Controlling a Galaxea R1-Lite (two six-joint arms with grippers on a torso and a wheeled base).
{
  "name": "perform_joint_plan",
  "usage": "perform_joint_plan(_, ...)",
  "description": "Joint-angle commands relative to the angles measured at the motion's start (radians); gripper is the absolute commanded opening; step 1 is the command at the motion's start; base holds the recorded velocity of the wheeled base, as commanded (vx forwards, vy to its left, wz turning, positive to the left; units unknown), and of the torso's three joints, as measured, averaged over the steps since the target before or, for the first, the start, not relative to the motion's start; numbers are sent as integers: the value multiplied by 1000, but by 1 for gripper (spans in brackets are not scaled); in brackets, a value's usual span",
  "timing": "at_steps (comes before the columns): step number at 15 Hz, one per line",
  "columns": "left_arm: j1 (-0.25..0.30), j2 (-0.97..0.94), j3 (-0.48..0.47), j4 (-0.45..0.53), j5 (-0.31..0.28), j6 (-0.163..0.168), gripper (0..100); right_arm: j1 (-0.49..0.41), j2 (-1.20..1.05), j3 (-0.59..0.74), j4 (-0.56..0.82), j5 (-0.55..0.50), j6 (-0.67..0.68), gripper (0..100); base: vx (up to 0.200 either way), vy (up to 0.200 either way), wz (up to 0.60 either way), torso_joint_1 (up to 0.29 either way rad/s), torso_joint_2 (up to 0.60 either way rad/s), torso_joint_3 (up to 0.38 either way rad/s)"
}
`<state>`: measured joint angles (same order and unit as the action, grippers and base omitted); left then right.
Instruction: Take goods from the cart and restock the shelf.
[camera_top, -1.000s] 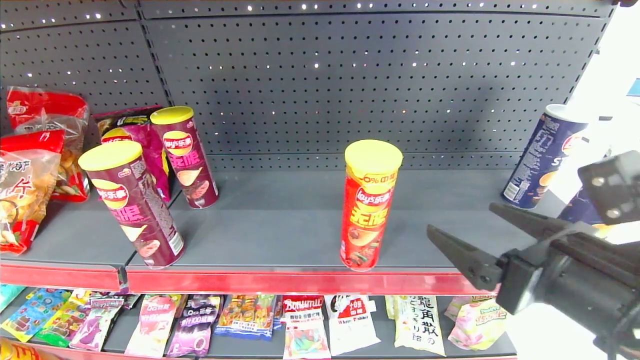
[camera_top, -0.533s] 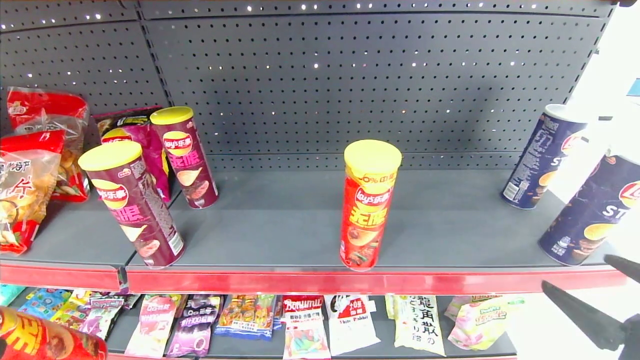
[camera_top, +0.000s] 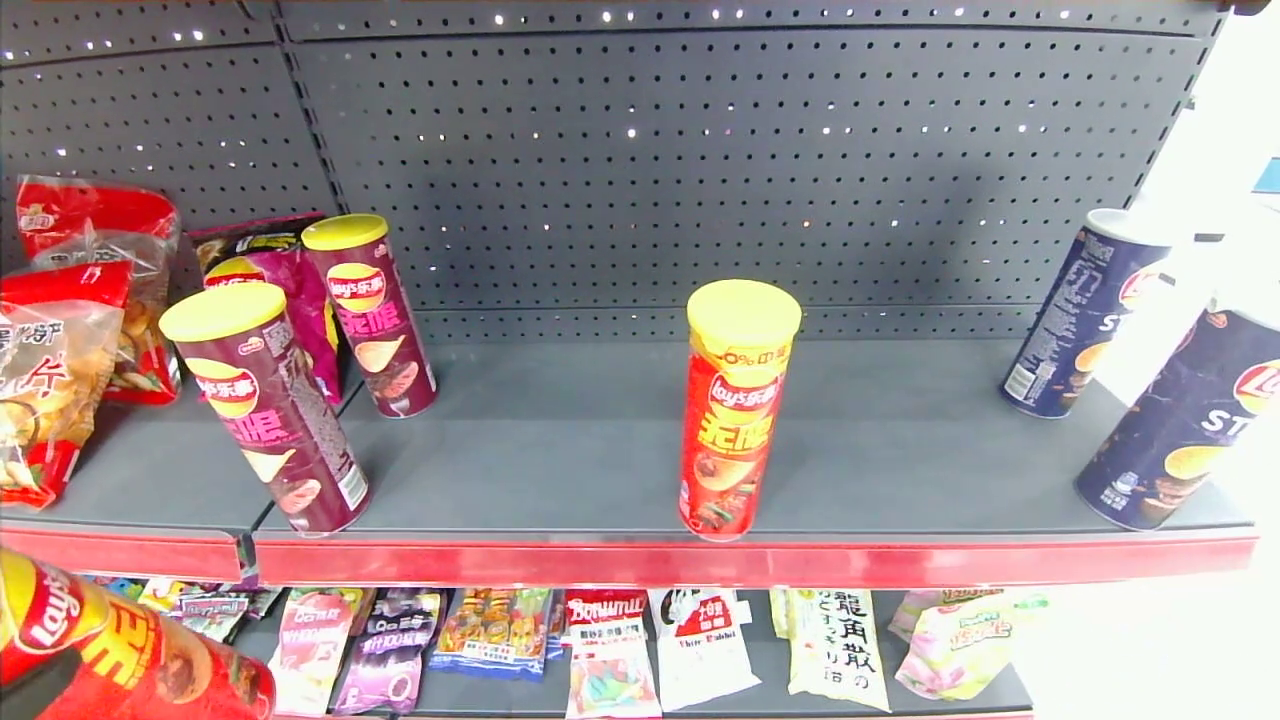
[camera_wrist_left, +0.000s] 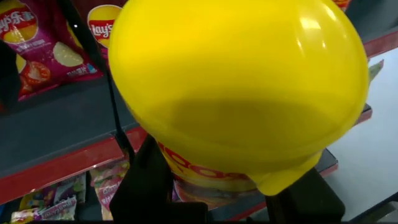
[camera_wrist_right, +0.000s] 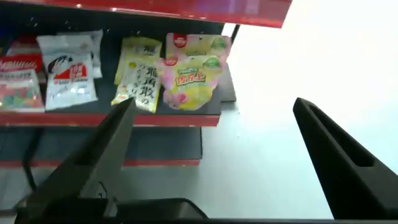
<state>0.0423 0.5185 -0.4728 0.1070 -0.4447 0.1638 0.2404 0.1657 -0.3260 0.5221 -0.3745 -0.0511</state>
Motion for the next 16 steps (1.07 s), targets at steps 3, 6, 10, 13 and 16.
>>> perform_joint_plan(3,1,26,-29,0,-14,-9,0,-15,-69,136,-171,-66,16,100,0,0,0,0,0,0)
perform_joint_plan(6,1,26,-43,0,-16,-13,0,-15,-69,137,-171,-64,16,100,0,0,0,0,0,0)
perform_joint_plan(10,1,21,-49,0,-14,-13,0,-15,-69,137,-171,-61,11,100,0,0,-600,0,4,2)
perform_joint_plan(13,2,20,-56,0,-8,-15,0,-15,-69,137,-171,-54,11,100,0,0,-200,2,2,-1)
perform_joint_plan(16,2,28,-64,0,-3,-23,0,-15,-69,148,-185,-38,19,100,0,0,0,0,0,0)
